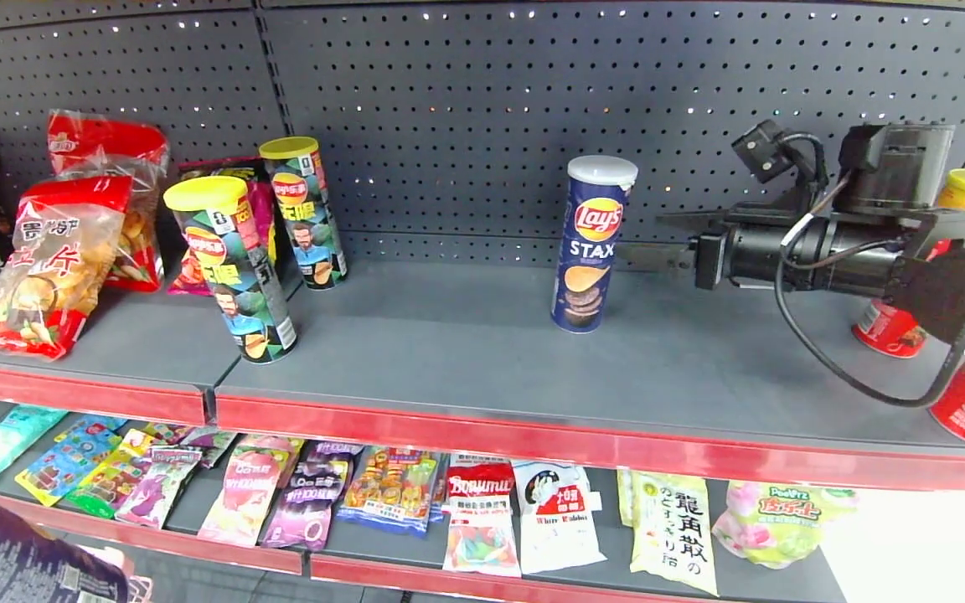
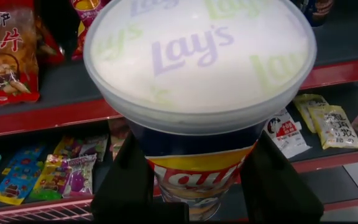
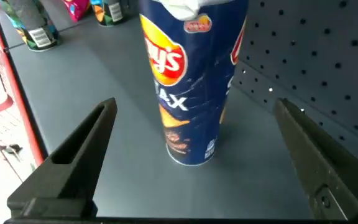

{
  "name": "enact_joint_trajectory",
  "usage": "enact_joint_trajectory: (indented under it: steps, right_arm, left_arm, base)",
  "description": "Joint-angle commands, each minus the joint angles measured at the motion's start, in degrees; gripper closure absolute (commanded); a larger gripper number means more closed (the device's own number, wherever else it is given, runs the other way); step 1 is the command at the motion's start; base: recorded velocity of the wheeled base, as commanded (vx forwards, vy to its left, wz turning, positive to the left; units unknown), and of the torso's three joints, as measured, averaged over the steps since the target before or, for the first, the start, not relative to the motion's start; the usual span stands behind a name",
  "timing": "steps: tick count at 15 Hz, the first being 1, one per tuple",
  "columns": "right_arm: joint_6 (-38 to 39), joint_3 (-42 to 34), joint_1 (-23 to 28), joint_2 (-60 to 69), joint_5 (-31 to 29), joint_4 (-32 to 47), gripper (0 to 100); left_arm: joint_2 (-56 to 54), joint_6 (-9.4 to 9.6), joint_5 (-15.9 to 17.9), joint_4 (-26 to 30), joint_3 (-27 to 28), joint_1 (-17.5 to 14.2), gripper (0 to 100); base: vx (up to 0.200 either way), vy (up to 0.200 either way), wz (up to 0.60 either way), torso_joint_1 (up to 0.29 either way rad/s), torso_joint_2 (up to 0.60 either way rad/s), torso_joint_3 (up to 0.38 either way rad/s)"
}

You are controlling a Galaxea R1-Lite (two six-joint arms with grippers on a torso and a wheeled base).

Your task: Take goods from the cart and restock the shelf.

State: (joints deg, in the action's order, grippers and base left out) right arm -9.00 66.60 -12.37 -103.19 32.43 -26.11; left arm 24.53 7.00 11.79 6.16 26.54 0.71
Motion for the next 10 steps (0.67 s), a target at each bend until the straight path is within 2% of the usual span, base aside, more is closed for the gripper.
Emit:
enact_joint_trajectory:
  steps: [1,7,10]
  right_arm:
    - [0.0,1.2,-0.6,-1.8,0.3,0.0,0]
    - [-0.1,8.7,-1.2,-7.5,0.7,0.0,0]
    - [-0.1,8.8,-2.0,-7.8,0.7,0.0,0]
  left_arm:
    - [0.2,0.03,0.0,0.0,0.0,0.0,100]
    - [0.1,0.03,-0.7,0.0,0.1,0.0,100]
    - [-0.1,0.03,-1.0,0.0,0.1,0.0,100]
  base:
    - [0.0,0.0,0.0,0.0,0.0,0.0]
    - [0.0,0.0,0.0,0.0,0.0,0.0]
    - [0.0,0.0,0.0,0.0,0.0,0.0]
